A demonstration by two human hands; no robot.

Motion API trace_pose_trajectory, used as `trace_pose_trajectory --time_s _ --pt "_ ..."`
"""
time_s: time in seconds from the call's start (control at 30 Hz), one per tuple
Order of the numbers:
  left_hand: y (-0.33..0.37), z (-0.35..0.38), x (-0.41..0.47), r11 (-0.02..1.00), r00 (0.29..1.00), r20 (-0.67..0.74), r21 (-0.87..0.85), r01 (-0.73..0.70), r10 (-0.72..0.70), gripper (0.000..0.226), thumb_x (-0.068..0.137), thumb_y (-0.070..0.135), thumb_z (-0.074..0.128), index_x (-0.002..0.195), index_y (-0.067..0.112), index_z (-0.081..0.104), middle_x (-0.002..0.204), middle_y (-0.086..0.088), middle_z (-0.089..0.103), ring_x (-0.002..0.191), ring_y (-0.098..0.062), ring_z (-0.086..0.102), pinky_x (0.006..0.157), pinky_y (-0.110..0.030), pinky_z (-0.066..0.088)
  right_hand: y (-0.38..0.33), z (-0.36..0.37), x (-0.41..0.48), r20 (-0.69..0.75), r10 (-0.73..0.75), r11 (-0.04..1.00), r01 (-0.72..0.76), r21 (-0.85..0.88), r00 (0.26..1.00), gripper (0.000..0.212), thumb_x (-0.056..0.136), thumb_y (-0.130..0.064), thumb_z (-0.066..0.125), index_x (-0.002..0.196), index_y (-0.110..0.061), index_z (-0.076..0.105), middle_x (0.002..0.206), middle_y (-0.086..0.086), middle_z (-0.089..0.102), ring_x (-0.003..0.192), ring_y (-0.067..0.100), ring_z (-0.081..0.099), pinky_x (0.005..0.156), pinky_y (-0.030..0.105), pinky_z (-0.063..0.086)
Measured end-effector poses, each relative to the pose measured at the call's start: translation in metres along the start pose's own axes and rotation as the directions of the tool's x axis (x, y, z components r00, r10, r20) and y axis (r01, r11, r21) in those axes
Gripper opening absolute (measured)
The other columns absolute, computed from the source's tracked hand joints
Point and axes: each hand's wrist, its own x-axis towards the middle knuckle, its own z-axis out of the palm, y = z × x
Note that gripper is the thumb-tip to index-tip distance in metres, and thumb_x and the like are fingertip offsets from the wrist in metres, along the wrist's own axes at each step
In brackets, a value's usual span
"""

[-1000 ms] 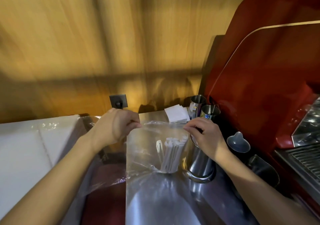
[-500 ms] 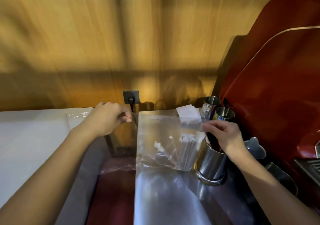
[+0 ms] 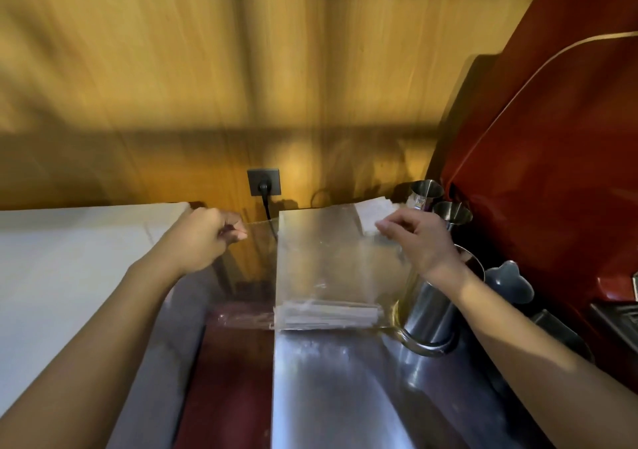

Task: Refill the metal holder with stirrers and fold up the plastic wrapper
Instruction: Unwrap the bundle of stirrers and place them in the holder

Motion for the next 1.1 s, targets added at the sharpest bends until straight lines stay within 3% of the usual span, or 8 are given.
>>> trace_pose_trajectory --time_s 0.27,0.33,0.47,0.63,0.8,0.9,1.0,1.1 --pt "0.010 -0.007 0.000 0.998 0.993 -0.100 -0.016 -0.068 0.066 0.013 0.087 0.006 0.060 0.079 0.011 0.069 0.080 0.001 0.068 0.077 -0.016 0.060 0.068 -0.026 0.040 0.009 -0.009 -0.003 -0.150 0.083 0.986 -0.060 0.153 0.985 0.018 0.084 -0.016 0.063 0.066 -0.021 0.065 0.066 -0.002 0.063 0.061 0.003 0.056 0.063 0.014 0.044" --pt "0.015 -0.010 0.004 0.996 0.990 -0.107 0.011 -0.091 0.091 0.014 0.086 0.004 0.059 0.080 0.011 0.069 0.082 0.002 0.068 0.079 -0.015 0.060 0.070 -0.025 0.039 0.010 -0.013 -0.002 -0.166 0.120 0.977 -0.087 0.192 0.979 0.017 0.084 -0.016 0.063 0.068 -0.017 0.066 0.065 0.000 0.062 0.056 -0.003 0.054 0.062 0.019 0.044" --pt "0.030 -0.024 0.018 0.990 0.982 -0.137 0.064 -0.124 0.132 0.014 0.085 0.005 0.060 0.080 0.015 0.069 0.077 0.001 0.067 0.081 -0.025 0.063 0.073 -0.033 0.049 0.012 -0.021 -0.001 -0.211 0.149 0.965 -0.096 0.244 0.966 0.017 0.084 -0.015 0.063 0.067 -0.017 0.066 0.066 0.002 0.063 0.056 0.000 0.056 0.065 0.028 0.046" --pt "0.050 -0.049 0.036 0.981 0.963 -0.203 0.114 -0.160 0.180 0.008 0.084 0.011 0.064 0.079 0.015 0.069 0.081 -0.011 0.072 0.081 -0.032 0.065 0.073 -0.036 0.048 0.003 -0.037 0.007 -0.272 0.066 0.976 -0.005 0.219 0.960 0.019 0.083 -0.017 0.064 0.065 -0.023 0.067 0.063 -0.006 0.066 0.062 0.005 0.060 0.064 0.017 0.048" --pt "0.070 -0.086 0.054 0.982 0.950 -0.251 0.093 -0.166 0.184 0.008 0.085 0.013 0.063 0.082 0.009 0.069 0.066 -0.003 0.061 0.069 -0.025 0.054 0.063 -0.030 0.035 -0.026 -0.057 0.020 -0.301 -0.087 0.967 0.153 0.203 0.950 0.013 0.084 -0.016 0.063 0.073 -0.011 0.067 0.066 -0.001 0.065 0.062 0.004 0.059 0.061 0.015 0.046" --pt "0.080 -0.107 0.064 0.982 0.933 -0.309 0.065 -0.176 0.187 0.008 0.086 0.013 0.061 0.087 0.012 0.069 0.078 -0.008 0.069 0.073 -0.023 0.055 0.065 -0.029 0.036 -0.045 -0.071 0.029 -0.318 -0.142 0.956 0.213 0.201 0.938 0.015 0.085 -0.017 0.062 0.075 -0.006 0.067 0.070 0.005 0.064 0.063 0.009 0.058 0.062 0.022 0.047" --pt "0.087 -0.118 0.069 0.975 0.912 -0.350 0.026 -0.219 0.214 0.009 0.087 0.011 0.059 0.088 0.011 0.068 0.079 -0.008 0.068 0.064 0.004 0.054 0.058 -0.012 0.036 -0.061 -0.084 0.039 -0.379 -0.160 0.945 0.253 0.209 0.911 0.014 0.084 -0.014 0.063 0.070 -0.015 0.067 0.067 0.000 0.065 0.060 0.007 0.058 0.060 0.023 0.048" --pt "0.096 -0.117 0.074 0.969 0.905 -0.363 -0.023 -0.244 0.220 0.010 0.087 0.009 0.058 0.088 0.010 0.068 0.076 -0.007 0.067 0.059 0.014 0.050 0.053 -0.003 0.032 -0.065 -0.096 0.043 -0.407 -0.177 0.933 0.285 0.220 0.896 0.018 0.083 -0.012 0.064 0.069 -0.022 0.067 0.060 -0.010 0.068 0.064 0.009 0.059 0.063 0.024 0.048"
